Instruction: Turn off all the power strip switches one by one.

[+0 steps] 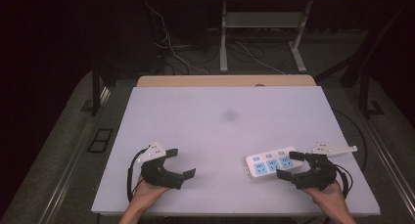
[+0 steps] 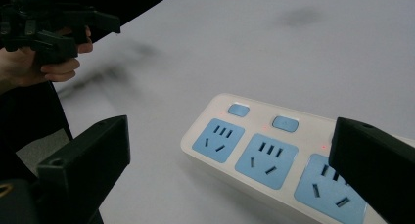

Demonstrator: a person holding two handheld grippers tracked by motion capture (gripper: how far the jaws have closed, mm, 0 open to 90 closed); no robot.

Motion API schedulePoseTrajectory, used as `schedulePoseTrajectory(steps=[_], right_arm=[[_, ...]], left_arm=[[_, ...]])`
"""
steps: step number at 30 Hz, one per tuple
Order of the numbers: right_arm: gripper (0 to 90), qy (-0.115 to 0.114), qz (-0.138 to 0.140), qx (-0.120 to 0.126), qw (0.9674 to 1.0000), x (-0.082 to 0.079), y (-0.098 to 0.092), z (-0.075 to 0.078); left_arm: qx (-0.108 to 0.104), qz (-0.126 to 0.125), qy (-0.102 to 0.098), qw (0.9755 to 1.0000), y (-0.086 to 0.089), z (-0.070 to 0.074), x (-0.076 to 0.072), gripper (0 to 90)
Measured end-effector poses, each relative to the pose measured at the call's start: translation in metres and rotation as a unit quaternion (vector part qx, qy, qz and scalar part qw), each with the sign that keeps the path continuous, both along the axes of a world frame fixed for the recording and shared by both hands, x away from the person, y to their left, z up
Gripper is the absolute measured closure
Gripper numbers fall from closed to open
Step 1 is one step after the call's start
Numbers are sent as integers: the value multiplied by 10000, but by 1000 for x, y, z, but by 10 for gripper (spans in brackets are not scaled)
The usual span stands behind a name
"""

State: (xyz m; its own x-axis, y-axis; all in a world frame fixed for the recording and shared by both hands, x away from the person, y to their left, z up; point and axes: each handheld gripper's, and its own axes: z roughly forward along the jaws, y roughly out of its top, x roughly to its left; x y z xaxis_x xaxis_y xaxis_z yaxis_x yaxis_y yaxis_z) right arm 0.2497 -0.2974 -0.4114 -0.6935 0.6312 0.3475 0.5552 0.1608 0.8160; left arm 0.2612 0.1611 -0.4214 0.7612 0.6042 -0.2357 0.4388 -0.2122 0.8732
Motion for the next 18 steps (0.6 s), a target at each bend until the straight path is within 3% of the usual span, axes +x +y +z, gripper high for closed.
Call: schedulePoseTrajectory(steps=[18], right_arm=[[17, 25, 41, -127, 9999, 0, 2, 6]], left_arm=[[-13, 16, 43, 10000, 1, -2, 2, 0]])
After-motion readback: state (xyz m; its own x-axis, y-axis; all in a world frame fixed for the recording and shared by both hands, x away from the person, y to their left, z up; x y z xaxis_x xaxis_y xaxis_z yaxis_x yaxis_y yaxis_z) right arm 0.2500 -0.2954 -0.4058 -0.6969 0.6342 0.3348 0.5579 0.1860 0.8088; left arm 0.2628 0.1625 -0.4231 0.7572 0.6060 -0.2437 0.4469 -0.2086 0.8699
